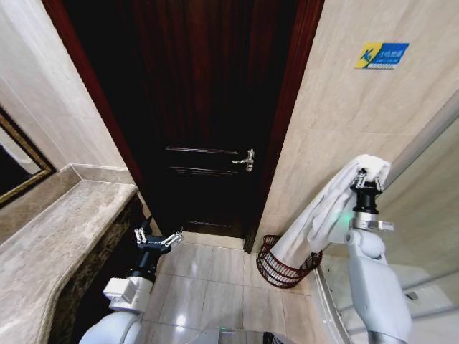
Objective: Discard the used towel into the hamper.
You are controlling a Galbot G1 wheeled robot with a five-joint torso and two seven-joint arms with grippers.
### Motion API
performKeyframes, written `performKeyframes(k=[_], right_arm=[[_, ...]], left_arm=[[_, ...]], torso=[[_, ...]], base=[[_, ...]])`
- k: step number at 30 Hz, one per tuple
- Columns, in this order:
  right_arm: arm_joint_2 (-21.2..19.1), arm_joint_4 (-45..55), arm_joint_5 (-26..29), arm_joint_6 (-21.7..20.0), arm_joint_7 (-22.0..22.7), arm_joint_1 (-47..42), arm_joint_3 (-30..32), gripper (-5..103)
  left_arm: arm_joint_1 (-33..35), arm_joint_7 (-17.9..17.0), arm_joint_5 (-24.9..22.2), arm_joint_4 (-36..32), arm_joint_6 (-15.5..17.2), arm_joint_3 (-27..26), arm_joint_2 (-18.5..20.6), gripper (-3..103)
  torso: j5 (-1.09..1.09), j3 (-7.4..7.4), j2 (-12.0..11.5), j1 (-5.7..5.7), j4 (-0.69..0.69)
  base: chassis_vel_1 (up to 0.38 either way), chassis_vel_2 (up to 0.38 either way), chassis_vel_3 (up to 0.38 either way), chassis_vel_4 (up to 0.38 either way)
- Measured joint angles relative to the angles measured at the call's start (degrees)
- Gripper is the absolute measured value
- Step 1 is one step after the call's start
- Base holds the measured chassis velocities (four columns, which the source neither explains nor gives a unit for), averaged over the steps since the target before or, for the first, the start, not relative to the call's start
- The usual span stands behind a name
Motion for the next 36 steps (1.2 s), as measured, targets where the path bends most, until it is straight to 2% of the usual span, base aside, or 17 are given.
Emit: performKeyframes(k=[15,22,36], right_arm=[[2.26,-8.91,-0.12,3.24,-2.07,-0.93,-2.61,11],[3.59,-14.07,-2.15,5.09,-2.61,-0.32,-3.52,11],[3.97,-30.82,-2.32,9.43,-5.04,4.29,-5.34,11]], left_arm=[[0.0,0.0,0.0,0.0,0.0,0.0,0.0,94],[0.0,0.0,0.0,0.0,0.0,0.0,0.0,94],[0.0,0.0,0.0,0.0,0.0,0.0,0.0,94]], torso=[[0.0,0.0,0.0,0.0,0.0],[-0.01,0.0,0.0,0.0,0.0],[0.0,0.0,0.0,0.0,0.0]], base=[[0.0,0.0,0.0,0.0],[0.0,0.0,0.0,0.0],[0.0,0.0,0.0,0.0]])
